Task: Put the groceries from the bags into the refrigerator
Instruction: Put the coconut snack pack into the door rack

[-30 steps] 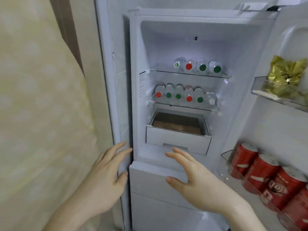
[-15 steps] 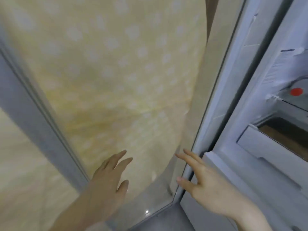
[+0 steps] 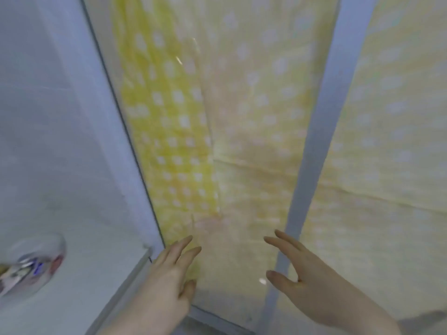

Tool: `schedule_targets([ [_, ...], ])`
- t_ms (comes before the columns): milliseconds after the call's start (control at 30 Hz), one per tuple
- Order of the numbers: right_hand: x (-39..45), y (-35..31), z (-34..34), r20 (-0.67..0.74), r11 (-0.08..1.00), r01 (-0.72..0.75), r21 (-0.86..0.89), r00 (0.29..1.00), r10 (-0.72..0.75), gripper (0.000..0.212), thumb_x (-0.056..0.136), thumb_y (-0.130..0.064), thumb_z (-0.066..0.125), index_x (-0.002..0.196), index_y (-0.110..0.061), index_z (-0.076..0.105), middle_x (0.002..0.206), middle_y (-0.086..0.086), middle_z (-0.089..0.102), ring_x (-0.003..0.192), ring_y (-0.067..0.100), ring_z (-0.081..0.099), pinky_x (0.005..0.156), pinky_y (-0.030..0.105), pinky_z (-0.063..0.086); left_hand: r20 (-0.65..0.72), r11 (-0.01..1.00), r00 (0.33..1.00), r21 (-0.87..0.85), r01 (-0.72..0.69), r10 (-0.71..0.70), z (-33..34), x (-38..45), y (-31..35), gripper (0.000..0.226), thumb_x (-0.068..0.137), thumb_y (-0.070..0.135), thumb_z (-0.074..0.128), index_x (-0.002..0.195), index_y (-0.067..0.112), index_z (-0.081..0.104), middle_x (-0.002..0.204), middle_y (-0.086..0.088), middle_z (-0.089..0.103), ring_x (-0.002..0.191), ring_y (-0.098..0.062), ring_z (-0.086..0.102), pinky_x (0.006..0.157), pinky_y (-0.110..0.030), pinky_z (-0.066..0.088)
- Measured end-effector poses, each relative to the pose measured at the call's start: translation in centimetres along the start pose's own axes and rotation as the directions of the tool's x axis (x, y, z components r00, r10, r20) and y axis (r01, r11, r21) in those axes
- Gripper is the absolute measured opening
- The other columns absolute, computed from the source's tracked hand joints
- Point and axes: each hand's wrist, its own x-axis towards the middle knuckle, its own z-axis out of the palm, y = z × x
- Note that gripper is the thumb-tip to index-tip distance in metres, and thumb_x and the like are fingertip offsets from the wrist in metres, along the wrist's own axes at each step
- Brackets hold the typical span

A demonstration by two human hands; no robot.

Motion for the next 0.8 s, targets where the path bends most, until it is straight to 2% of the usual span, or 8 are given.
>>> schedule_targets([
  [100,3.1,-5.3,3.5,0.055,0.989,0.14,-0.038,0.989,-0.138,0.061,0.101,-0.05,0.052,0.153,-0.052,0.02,0.161,-0.033,0.0,0.154,0.002,0.012,0.122,0.027,0.021,-0.039,0.992,0.991,0.021,0.127,-0.126,-1.6,-4.9,-5.6,0.072,0.084,0.051,0.034,0.154,0.043,0.023,0.161,0.025,0.001,0.153,-0.008,0.008,0.114,-0.014,0.003],
  [167,4.7,-9.1,6.1,0.091,0.974,0.218,-0.062,0.973,-0.212,0.059,0.1,-0.052,0.052,0.151,-0.054,0.021,0.161,-0.033,0.002,0.153,0.003,0.017,0.12,0.028,0.025,-0.08,0.977,0.974,0.024,0.212,-0.21,-2.7,-8.6,-9.4,0.078,0.075,0.055,0.033,0.151,0.04,0.036,0.162,0.02,0.014,0.152,-0.016,0.023,0.117,-0.023,0.016],
  [267,6.0,-14.9,10.0,0.153,0.945,0.318,-0.079,0.94,-0.304,0.057,0.1,-0.052,0.053,0.149,-0.056,0.022,0.159,-0.034,0.003,0.151,0.003,0.023,0.11,0.024,0.033,-0.163,0.952,0.939,-0.001,0.305,-0.301,-4.0,-14.3,-14.5,0.068,0.074,0.045,0.046,0.14,0.035,0.052,0.157,0.009,0.039,0.137,-0.025,0.049,0.107,-0.035,0.038],
  [467,7.2,-24.0,17.0,0.256,0.895,0.444,-0.037,0.87,-0.421,0.056,0.101,-0.047,0.054,0.149,-0.054,0.026,0.154,-0.038,0.006,0.144,0.005,0.036,0.101,0.02,0.032,-0.177,0.894,0.88,-0.001,0.448,-0.441,-6.0,-23.5,-21.3,0.066,0.069,0.045,0.051,0.135,0.036,0.051,0.148,0.007,0.051,0.125,-0.024,0.061,0.094,-0.034,0.053],
  [533,7.4,-26.8,19.3,0.285,0.871,0.49,-0.038,0.841,-0.461,0.055,0.102,-0.047,0.053,0.149,-0.053,0.025,0.157,-0.037,0.006,0.15,0.003,0.027,0.109,0.022,0.031,-0.19,0.872,0.856,0.003,0.49,-0.481,-6.8,-26.2,-23.0,0.067,0.069,0.041,0.058,0.136,0.036,0.054,0.15,0.009,0.048,0.128,-0.024,0.058,0.101,-0.033,0.046],
  [600,7.5,-29.2,21.5,0.307,0.858,0.513,-0.034,0.822,-0.479,0.054,0.102,-0.048,0.053,0.149,-0.055,0.025,0.159,-0.036,0.007,0.151,-0.001,0.019,0.119,0.024,0.023,-0.206,0.842,0.824,0.0,0.539,-0.527,-7.2,-28.4,-25.0,0.07,0.077,0.04,0.054,0.146,0.038,0.045,0.16,0.017,0.025,0.146,-0.018,0.034,0.116,-0.026,0.023],
  [667,7.6,-31.4,23.5,0.324,0.843,0.537,-0.037,0.804,-0.498,0.054,0.102,-0.047,0.053,0.149,-0.053,0.027,0.16,-0.034,0.009,0.15,-0.003,0.018,0.117,0.02,0.021,-0.241,0.823,0.795,-0.033,0.567,-0.557,-7.3,-30.6,-26.8,0.07,0.08,0.04,0.052,0.15,0.038,0.04,0.16,0.021,0.017,0.15,-0.014,0.023,0.115,-0.021,0.011],
  [800,7.8,-34.6,26.9,0.375,0.816,0.576,-0.043,0.766,-0.522,0.055,0.102,-0.046,0.054,0.15,-0.05,0.028,0.159,-0.033,0.012,0.145,-0.006,0.022,0.106,0.012,0.018,-0.262,0.789,0.751,-0.076,0.61,-0.606,-7.5,-33.8,-28.9,0.071,0.082,0.039,0.051,0.151,0.037,0.038,0.161,0.021,0.014,0.151,-0.01,0.018,0.113,-0.017,0.006],
])
